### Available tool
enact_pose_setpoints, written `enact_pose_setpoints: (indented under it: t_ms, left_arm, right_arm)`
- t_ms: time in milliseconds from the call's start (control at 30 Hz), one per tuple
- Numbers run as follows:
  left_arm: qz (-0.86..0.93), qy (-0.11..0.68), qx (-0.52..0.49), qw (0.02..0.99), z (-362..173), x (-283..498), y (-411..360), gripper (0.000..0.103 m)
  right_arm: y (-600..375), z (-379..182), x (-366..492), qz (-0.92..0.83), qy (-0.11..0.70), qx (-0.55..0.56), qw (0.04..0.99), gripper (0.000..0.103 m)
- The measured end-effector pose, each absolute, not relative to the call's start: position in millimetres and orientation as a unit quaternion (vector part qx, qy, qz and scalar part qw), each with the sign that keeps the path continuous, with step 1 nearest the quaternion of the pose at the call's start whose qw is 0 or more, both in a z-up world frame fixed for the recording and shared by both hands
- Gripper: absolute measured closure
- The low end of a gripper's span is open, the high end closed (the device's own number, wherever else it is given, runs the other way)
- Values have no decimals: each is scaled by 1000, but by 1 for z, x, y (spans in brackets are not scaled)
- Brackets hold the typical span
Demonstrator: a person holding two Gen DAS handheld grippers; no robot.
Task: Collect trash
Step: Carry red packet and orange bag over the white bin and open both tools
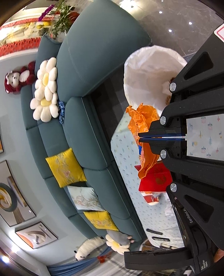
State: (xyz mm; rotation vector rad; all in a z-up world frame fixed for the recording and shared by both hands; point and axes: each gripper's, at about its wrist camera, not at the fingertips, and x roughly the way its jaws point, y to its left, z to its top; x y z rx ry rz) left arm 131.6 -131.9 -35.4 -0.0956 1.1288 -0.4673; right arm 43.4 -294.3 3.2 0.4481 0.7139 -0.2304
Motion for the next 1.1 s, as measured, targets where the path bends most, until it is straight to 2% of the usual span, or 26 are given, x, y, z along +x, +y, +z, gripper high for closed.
enact_pose_setpoints:
  t_ms: [333,900,1000,1033,1067,1100]
  left_arm:
    - [-252,526,-4,812,-38,119,-183,103]
    - [-275,545,36,791,-71,123,-262,102]
    - [-280,546,38,789,-74,126,-269,99]
    - [-279,546,39,789,-75,126,-272,91]
    - [-275,546,39,790,-76,126,-274,78]
    - [-267,546,36,793,-77,127,-273,70]
  right_arm:
    - [-339,-4,23,-146,343,228,900,102]
    - [-403,-53,13,-183,366,259,875,102]
    - [-408,-61,16,-183,371,266,871,102]
    - [-410,-64,17,-184,374,267,869,101]
    - [-411,-66,18,-188,375,269,867,99]
    - [-411,-68,19,-189,376,270,866,94]
